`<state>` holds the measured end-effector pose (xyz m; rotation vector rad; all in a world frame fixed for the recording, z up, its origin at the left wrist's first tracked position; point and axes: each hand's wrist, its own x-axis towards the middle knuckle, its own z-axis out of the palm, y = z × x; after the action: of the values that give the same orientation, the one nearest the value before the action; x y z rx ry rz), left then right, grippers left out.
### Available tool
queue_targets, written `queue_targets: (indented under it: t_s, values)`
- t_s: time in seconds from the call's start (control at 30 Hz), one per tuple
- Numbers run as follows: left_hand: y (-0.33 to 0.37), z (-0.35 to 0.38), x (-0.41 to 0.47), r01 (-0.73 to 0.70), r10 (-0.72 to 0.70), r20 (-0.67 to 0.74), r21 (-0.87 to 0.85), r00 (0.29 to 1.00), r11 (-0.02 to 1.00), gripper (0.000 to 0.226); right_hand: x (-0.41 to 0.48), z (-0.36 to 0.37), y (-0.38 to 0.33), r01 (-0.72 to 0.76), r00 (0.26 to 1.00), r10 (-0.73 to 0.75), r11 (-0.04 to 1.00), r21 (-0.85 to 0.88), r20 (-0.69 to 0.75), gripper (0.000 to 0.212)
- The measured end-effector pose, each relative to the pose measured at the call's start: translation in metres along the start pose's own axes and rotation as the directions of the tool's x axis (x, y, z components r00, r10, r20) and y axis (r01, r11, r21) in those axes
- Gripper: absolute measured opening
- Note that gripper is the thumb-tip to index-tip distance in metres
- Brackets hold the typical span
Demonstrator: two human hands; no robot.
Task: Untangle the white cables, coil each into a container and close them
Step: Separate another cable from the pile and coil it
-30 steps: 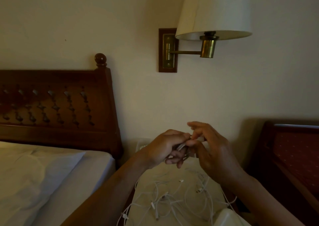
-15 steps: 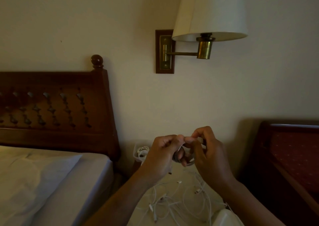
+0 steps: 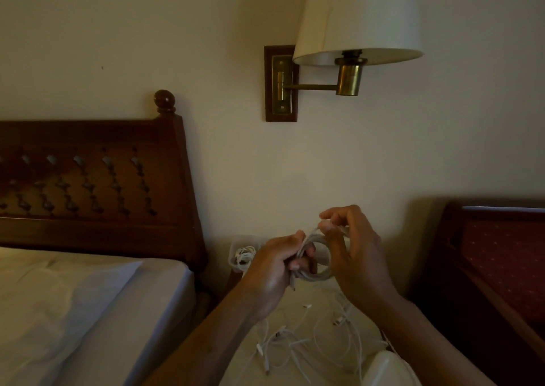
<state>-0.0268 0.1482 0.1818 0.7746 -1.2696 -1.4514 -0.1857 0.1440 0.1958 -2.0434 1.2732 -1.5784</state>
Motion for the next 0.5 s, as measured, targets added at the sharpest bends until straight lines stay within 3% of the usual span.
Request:
queue_targets:
  t_s: [0.07,0.17,0.37,0.5]
  values:
    - [0.000,0.001,0.001,0.010,-0.016,0.044,0.136,0.999,0.991,0.051,0.007,-0.008,-0.002,0.064,0.995,-0.056,0.992,-0.109,0.077,0.006]
    - [0.005,0.002,0.001,-0.023,0.005,0.092,0.197,0.996,0.980,0.061,0.014,-0.012,-0.004,0.090,0.996,-0.081,0.974,-0.207,0.048,0.002]
    - [0.002,0.000,-0.001,-0.054,0.036,0.086,0.211,0.996,0.976,0.049,0.027,-0.019,-0.002,0.062,0.997,-0.069,0.986,-0.156,-0.041,0.011]
    - [0.004,0.000,0.001,-0.061,0.055,0.033,0.232,0.998,0.971,0.042,0.027,-0.017,0.000,-0.057,0.998,0.056,0.998,-0.026,-0.032,0.010]
